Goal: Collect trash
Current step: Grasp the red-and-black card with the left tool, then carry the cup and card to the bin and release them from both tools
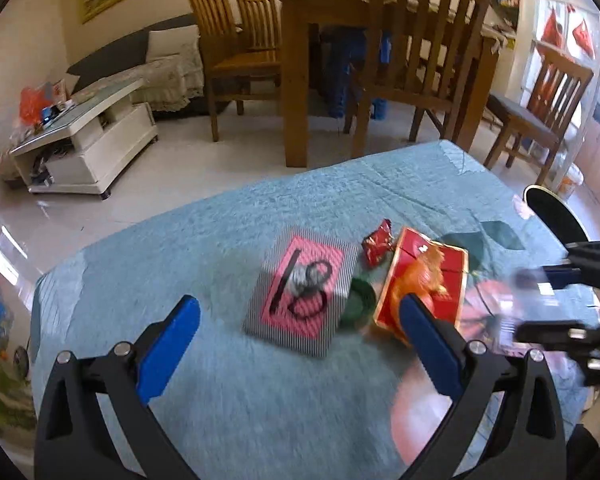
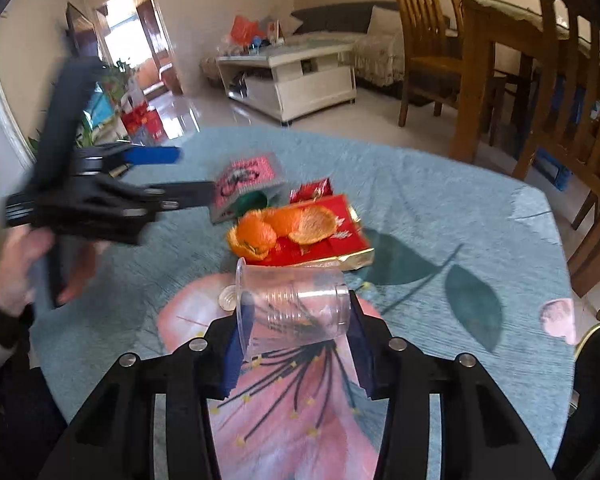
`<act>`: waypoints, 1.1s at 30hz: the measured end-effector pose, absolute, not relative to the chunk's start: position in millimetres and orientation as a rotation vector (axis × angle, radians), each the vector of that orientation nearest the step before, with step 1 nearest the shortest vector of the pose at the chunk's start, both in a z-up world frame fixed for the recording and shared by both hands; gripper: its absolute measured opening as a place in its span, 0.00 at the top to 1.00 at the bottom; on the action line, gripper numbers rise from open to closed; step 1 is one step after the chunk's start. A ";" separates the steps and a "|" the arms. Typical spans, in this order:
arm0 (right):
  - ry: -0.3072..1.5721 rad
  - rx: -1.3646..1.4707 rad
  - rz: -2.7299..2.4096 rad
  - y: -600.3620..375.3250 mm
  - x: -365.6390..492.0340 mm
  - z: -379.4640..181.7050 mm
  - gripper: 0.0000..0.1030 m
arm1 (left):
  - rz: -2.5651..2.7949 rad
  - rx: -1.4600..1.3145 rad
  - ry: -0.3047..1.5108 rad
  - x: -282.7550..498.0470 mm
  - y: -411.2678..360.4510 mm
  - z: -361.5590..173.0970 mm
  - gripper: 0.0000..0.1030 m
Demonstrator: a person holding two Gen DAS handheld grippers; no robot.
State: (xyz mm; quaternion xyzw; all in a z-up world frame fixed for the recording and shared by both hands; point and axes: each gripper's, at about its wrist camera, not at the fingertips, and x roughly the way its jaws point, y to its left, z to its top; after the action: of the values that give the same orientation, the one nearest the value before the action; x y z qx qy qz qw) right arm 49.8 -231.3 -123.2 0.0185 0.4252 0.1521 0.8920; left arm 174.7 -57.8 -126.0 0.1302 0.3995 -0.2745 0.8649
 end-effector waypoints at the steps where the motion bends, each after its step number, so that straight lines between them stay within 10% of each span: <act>1: 0.876 0.041 0.312 -232.8 46.3 -121.3 0.56 | -0.570 0.287 0.841 180.2 -62.6 -128.7 0.03; 9: 0.876 0.102 0.308 -252.7 33.9 -130.8 0.56 | -0.508 0.412 0.949 224.7 -107.7 -158.9 0.04; 15: 0.843 0.136 0.329 -258.9 32.1 -131.4 0.55 | -0.427 0.321 0.972 241.4 -89.6 -156.0 0.43; 33: 0.758 0.142 0.246 -291.8 12.9 -114.8 0.55 | -0.342 0.076 0.846 199.0 -28.3 -97.5 0.44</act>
State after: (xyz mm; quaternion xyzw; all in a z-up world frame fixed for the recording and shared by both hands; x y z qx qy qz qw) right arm 12.9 -291.8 -114.8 0.0691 0.3687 0.1196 0.9192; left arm 199.0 -28.3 -97.5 0.0365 0.4083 -0.1651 0.8971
